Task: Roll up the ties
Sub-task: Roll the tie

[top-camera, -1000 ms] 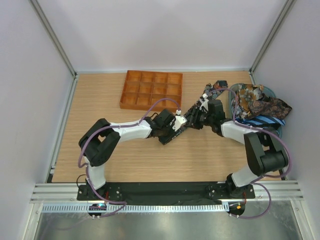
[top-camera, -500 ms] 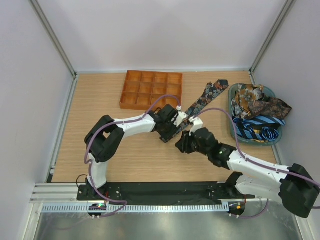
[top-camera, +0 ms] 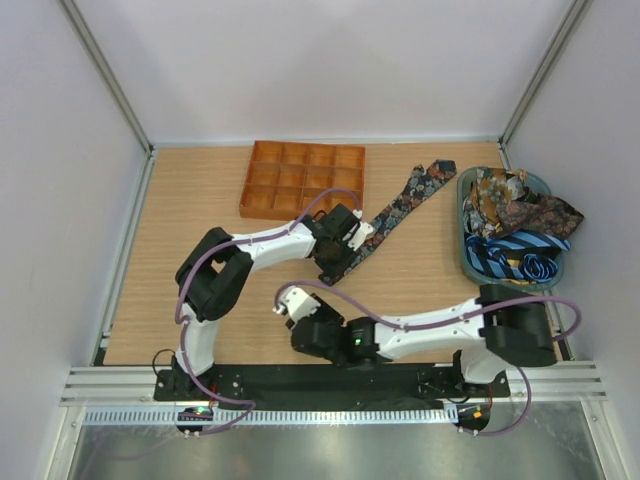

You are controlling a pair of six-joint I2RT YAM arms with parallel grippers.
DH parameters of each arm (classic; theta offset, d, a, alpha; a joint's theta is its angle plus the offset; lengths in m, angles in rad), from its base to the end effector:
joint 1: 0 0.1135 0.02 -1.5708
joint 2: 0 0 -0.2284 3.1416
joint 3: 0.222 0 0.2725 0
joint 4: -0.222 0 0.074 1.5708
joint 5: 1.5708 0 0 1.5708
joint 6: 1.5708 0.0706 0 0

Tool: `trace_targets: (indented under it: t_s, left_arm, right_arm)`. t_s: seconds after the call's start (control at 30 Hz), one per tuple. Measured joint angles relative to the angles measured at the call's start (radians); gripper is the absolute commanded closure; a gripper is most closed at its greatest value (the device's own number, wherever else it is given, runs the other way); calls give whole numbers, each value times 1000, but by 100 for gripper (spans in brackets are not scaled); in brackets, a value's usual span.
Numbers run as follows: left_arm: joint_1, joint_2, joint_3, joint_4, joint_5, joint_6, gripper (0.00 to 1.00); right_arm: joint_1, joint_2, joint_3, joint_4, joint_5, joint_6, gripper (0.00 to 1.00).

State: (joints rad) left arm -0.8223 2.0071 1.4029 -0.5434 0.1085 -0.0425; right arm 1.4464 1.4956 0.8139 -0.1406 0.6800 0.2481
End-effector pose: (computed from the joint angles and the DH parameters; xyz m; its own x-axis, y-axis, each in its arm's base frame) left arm 0.2861 -0.3192 0.0874 -0.6522 0.6401 -0.4061 0.7316 0.6717 -0.1161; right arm 0.0856 0.3267 0.1259 -0.2646 -0.5768 -0.7728 -0.6741 0.6837 -0.2795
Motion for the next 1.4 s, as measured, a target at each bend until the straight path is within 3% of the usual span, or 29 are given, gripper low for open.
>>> trace_targets:
  t_s: [0.17,0.23,0.5,0.7,1.13,1.4]
  left_arm:
    - [0,0,5,-26,0,-3,76]
    - [0,0,7,-35,1,-3,76]
    - [0,7,23,-69,2,-3,76]
    - [0,11,31,-90,6,-3,77]
    - [2,39,83,-182,17,-6,75]
    - [2,66,133,-291,20,-8,72]
  right_arm:
    - [29,237,233,-127,140,-71,44]
    - [29,336,332,-203,187,-89,34]
    - [12,621,602,-468,307,-123,33]
    - [-39,669,642,-546,330,-158,33]
    - [-101,706,666,-554,365,-235,33]
    - [-119,721,684,-572,357,-243,37]
